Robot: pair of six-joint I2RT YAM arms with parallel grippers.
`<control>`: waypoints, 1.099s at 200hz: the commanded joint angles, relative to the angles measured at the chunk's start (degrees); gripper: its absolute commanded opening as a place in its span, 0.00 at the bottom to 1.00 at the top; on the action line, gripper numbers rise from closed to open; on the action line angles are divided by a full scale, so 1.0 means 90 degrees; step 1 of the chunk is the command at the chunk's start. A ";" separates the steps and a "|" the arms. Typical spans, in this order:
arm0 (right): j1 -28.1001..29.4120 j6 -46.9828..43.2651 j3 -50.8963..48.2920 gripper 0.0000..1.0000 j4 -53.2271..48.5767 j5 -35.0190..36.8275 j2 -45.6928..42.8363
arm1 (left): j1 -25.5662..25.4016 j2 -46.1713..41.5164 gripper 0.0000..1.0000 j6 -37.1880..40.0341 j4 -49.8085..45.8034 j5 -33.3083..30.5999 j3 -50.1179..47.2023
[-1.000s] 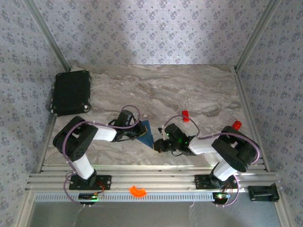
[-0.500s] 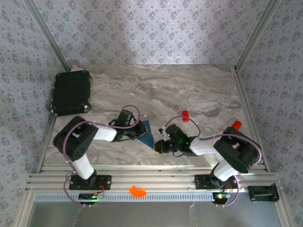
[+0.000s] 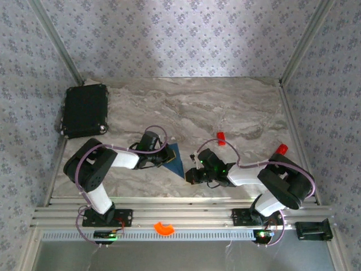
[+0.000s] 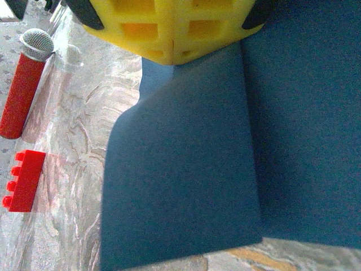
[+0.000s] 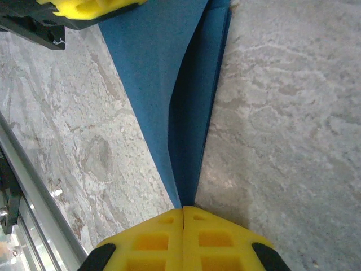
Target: Fold a paper plane with a square sheet of paper (pick it up from the middle)
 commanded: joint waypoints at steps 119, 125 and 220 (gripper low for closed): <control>-0.0156 -0.0038 0.1280 0.06 -0.1062 -0.0652 0.0053 | 0.0030 0.0320 0.03 0.0169 -0.0641 -0.0410 -0.0144; -0.0113 -0.0051 0.1400 0.05 -0.1097 -0.0633 0.0183 | 0.0032 0.0325 0.03 0.0169 -0.0658 -0.0410 -0.0140; -0.0103 0.0060 0.1530 0.00 -0.1465 -0.0425 0.1195 | 0.0029 0.0310 0.03 0.0217 -0.0707 -0.0410 -0.0159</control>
